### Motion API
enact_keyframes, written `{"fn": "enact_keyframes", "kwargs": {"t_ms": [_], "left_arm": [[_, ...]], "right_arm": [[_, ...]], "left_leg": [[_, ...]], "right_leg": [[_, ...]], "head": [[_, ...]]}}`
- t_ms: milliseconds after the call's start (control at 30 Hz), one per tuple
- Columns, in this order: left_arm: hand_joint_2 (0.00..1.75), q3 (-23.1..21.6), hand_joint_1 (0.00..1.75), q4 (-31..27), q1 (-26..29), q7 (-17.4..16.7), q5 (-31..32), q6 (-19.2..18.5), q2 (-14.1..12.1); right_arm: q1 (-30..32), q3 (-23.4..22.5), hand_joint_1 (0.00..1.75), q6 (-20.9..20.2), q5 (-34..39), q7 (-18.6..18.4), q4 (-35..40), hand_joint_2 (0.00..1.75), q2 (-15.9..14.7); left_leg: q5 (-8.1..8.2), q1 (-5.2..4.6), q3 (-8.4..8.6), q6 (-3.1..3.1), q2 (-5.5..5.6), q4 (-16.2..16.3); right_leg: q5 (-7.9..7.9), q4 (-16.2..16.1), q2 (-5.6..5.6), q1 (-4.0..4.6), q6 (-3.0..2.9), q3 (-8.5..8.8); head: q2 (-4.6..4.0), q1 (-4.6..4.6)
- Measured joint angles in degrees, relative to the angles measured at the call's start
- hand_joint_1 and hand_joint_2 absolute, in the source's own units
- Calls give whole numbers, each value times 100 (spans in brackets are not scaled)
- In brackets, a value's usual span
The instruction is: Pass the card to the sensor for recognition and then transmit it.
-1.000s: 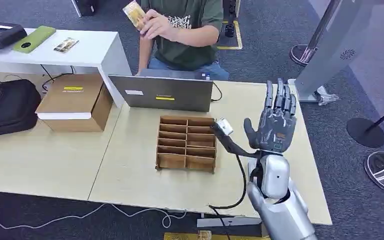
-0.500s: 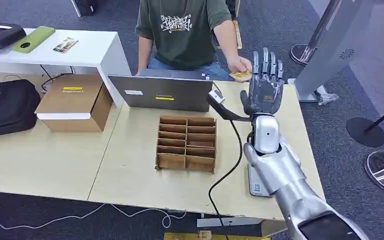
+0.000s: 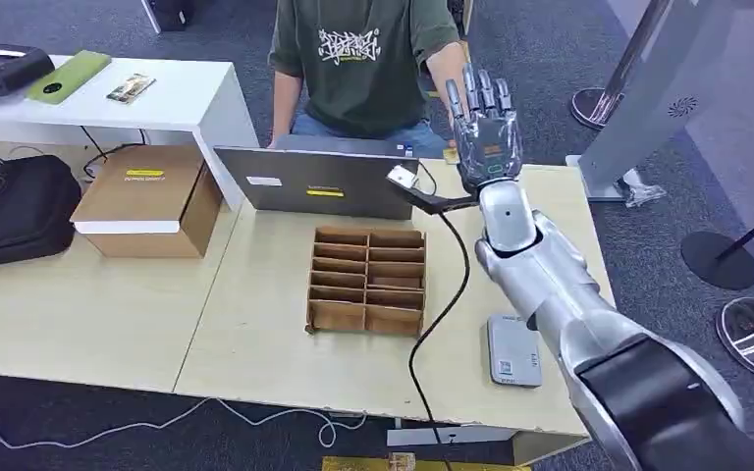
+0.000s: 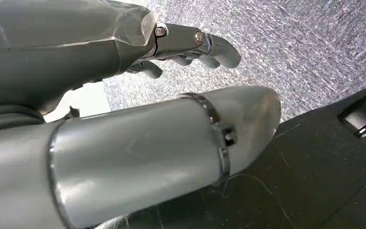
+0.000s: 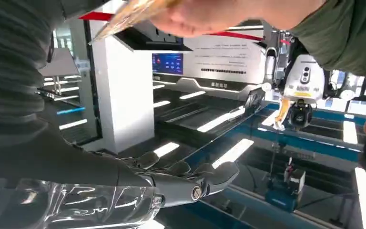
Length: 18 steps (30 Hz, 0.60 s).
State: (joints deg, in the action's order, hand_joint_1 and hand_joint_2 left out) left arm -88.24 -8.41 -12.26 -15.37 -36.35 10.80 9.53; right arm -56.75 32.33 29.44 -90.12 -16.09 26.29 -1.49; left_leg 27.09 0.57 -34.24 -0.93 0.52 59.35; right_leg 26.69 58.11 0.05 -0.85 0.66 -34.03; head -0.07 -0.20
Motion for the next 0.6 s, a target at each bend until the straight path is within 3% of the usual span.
{"fn": "enact_keyframes", "kwargs": {"t_ms": [600], "left_arm": [[0,0,0,0,1,2,35,2,-11]], "right_arm": [[-92,79,0,-116,15,151,-343,175,39]], "left_leg": [[0,0,0,0,0,0]], "right_leg": [[0,0,1,0,0,-1]], "head": [[0,-2]]}}
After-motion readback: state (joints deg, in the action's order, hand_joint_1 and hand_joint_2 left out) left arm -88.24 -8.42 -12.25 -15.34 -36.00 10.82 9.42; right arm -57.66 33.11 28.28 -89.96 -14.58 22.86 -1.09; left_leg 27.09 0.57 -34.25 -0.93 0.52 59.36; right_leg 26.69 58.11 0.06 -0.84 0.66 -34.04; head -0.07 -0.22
